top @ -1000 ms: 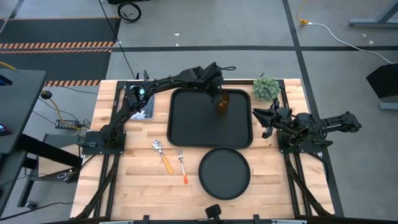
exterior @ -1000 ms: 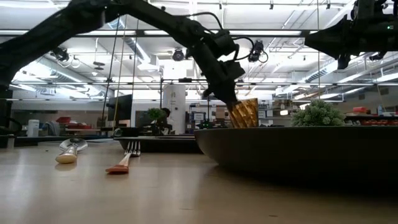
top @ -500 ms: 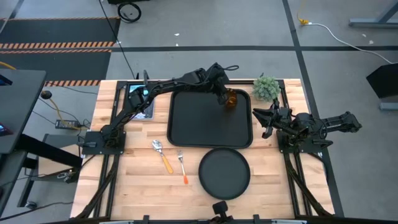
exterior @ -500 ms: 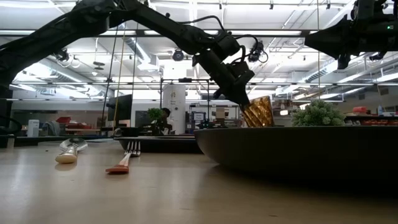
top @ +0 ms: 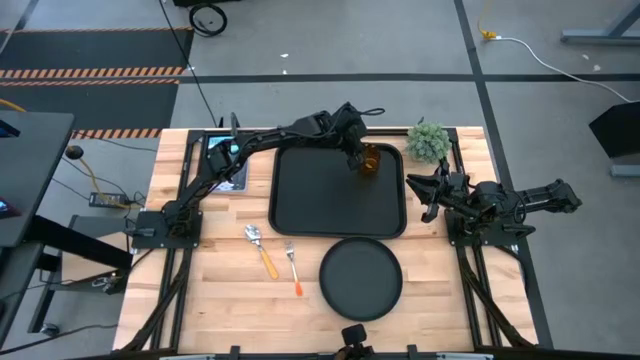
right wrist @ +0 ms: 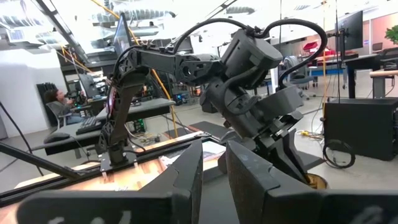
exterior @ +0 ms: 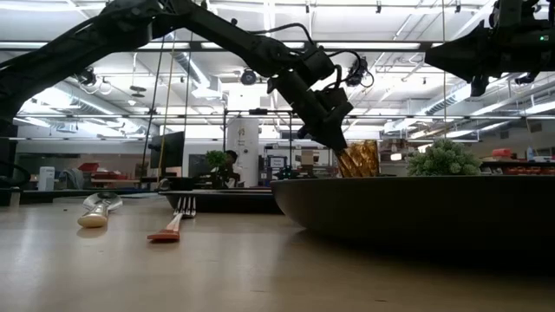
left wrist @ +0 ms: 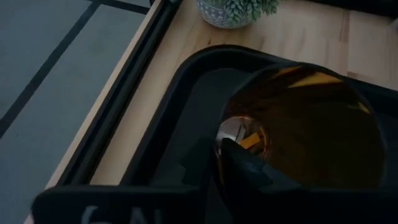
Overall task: Pick and place plate/cup/fork/spoon on tray
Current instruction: Put the brown glass on the top right side of the black serving tray
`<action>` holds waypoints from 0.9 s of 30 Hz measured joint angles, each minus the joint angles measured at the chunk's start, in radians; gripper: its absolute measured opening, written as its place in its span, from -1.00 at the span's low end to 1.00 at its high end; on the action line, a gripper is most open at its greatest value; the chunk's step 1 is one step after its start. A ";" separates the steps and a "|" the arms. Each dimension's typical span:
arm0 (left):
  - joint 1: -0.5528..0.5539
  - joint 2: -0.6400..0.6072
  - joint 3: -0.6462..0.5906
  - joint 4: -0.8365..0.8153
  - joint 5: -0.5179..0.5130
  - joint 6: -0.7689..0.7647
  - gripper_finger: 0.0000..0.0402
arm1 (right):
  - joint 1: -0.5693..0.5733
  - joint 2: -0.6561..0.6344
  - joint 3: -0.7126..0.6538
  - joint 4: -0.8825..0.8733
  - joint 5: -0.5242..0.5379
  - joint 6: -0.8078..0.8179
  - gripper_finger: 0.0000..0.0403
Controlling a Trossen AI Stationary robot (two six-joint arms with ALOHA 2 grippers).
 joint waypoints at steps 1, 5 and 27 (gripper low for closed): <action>0.000 0.000 0.000 0.006 0.000 0.000 -0.68 | 0.000 0.000 0.000 0.000 0.000 0.000 -0.61; 0.000 0.000 0.000 0.038 0.000 0.000 -0.47 | 0.000 0.000 0.000 0.000 0.000 0.000 -0.61; 0.043 -0.081 0.000 -0.287 0.074 0.152 -0.23 | 0.000 0.000 0.000 0.000 0.000 0.000 -0.61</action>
